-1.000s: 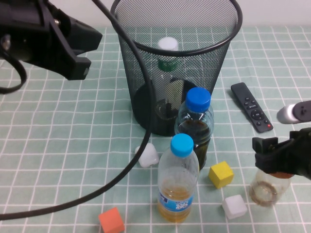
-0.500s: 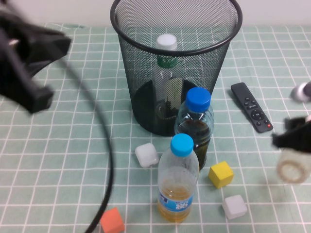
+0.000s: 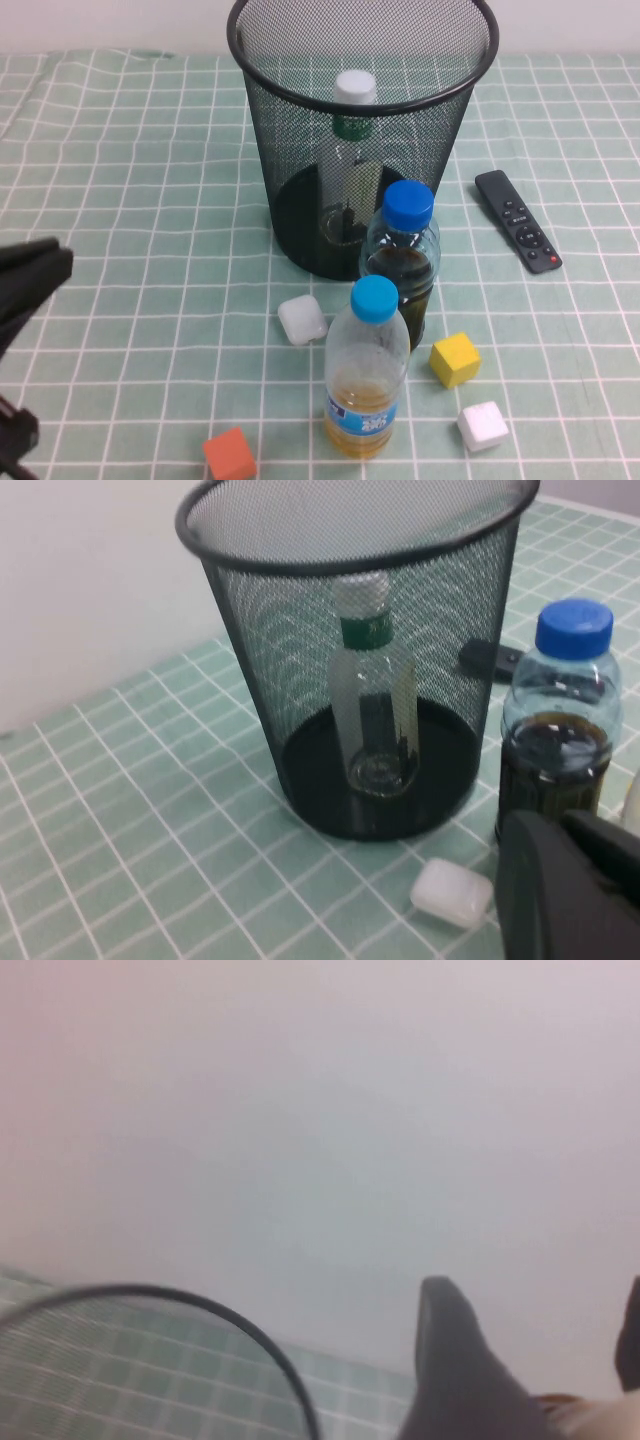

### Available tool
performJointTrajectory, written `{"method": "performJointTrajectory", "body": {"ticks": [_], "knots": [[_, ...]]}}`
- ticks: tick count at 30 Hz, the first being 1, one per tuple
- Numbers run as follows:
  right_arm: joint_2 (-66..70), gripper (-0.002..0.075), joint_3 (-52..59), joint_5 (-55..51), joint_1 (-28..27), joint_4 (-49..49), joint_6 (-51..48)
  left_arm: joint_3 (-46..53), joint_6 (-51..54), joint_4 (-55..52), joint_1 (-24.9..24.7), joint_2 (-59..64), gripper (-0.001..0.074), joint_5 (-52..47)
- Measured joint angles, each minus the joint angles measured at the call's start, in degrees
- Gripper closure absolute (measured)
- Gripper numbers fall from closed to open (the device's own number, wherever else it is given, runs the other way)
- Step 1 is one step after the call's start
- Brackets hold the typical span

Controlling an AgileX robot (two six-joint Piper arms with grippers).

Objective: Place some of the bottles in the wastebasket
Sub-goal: Place the bottle in the trash can

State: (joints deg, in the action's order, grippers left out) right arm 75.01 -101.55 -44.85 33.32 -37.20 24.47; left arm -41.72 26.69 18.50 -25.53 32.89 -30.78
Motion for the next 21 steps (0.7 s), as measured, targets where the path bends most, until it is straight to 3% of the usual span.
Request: {"method": "performJointTrajectory", "body": {"ticks": [5,10,21], "knots": [[14.27,0.0439,-18.93,0.64,0.0,21.63,-14.92,3.34,-1.14,0.0,0.0,-1.76,0.0738,0.0],[27.5,0.0439,-27.09,0.04,0.0,38.52,-23.23,4.9,-1.36,0.0,0.0,-1.76,0.0738,0.16],[37.74,0.0415,-27.82,-0.82,0.0,47.97,-25.47,6.95,-1.41,0.0,0.0,-1.76,0.0738,1.36]]}}
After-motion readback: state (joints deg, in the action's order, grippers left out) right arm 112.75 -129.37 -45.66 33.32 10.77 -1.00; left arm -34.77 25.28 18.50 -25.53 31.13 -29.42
